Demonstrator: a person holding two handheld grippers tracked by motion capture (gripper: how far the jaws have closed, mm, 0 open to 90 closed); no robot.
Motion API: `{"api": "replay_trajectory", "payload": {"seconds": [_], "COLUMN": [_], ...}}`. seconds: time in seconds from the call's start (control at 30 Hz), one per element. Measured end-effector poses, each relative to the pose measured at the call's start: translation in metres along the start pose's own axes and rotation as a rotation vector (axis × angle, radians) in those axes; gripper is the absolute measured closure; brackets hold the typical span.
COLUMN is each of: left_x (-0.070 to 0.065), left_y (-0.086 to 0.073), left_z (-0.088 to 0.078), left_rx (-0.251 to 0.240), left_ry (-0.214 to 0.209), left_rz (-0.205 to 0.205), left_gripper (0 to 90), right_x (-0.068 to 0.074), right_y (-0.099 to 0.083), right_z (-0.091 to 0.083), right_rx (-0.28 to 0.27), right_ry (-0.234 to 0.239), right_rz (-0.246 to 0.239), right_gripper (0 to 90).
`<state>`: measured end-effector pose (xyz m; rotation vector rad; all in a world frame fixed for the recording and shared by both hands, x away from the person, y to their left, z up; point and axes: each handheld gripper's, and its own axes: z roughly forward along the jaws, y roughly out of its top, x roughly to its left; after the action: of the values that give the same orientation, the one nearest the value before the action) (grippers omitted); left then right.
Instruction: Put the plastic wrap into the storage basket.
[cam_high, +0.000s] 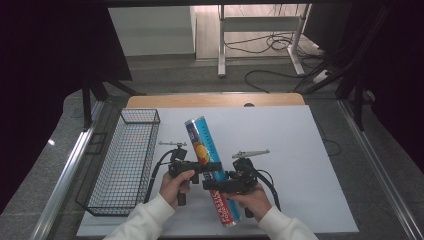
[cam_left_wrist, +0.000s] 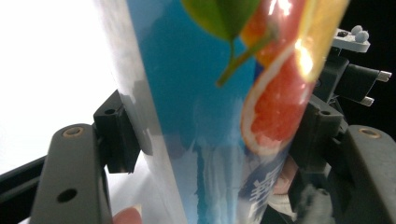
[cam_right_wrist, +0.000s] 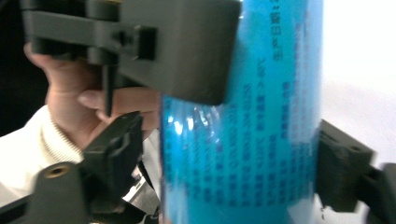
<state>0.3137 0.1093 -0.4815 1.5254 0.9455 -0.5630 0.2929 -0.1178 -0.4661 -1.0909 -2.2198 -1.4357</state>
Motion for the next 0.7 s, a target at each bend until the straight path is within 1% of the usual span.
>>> {"api": "replay_trajectory", "payload": {"seconds": [0.03, 0.07, 0.2, 0.23, 0.33, 0.4, 0.47, 0.57, 0.63, 0.7], "left_x": [-0.003, -0.005, -0.005, -0.005, -0.007, -0.009, -0.012, -0.017, -0.022, -0.026], "left_y": [0.002, 0.003, 0.006, 0.006, 0.009, 0.012, 0.015, 0.02, 0.023, 0.026], "left_z": [-0.003, -0.004, -0.013, -0.016, -0.026, -0.032, -0.038, -0.049, -0.056, -0.065], "left_rx": [0.004, 0.0, -0.006, -0.008, -0.018, -0.027, -0.036, -0.033, -0.018, -0.008], "left_ry": [0.015, 0.023, 0.048, 0.054, 0.075, 0.078, 0.084, 0.112, 0.136, 0.168], "left_rz": [0.03, 0.037, 0.045, 0.049, 0.061, 0.052, 0.056, 0.061, 0.06, 0.072], "left_gripper": [31.4, 31.5, 31.7, 31.7, 31.7, 31.7, 31.8, 31.8, 31.8, 31.8], "right_x": [0.004, 0.006, 0.01, 0.01, 0.006, 0.002, -0.003, -0.009, -0.013, -0.016], "right_y": [0.001, 0.002, 0.003, 0.003, 0.003, 0.002, 0.0, -0.003, -0.005, -0.007], "right_z": [-0.005, -0.008, -0.024, -0.029, -0.044, -0.053, -0.06, -0.07, -0.075, -0.08], "right_rx": [-0.005, -0.008, -0.03, -0.034, -0.058, -0.071, -0.076, -0.075, -0.073, -0.073], "right_ry": [0.0, -0.008, -0.018, -0.022, -0.04, -0.043, -0.052, -0.061, -0.079, -0.098], "right_rz": [-0.019, -0.03, -0.058, -0.056, -0.066, -0.055, -0.05, -0.047, -0.05, -0.051], "right_gripper": [9.6, 8.4, 5.5, 5.3, 5.8, 5.9, 6.4, 7.5, 7.7, 8.1]}}
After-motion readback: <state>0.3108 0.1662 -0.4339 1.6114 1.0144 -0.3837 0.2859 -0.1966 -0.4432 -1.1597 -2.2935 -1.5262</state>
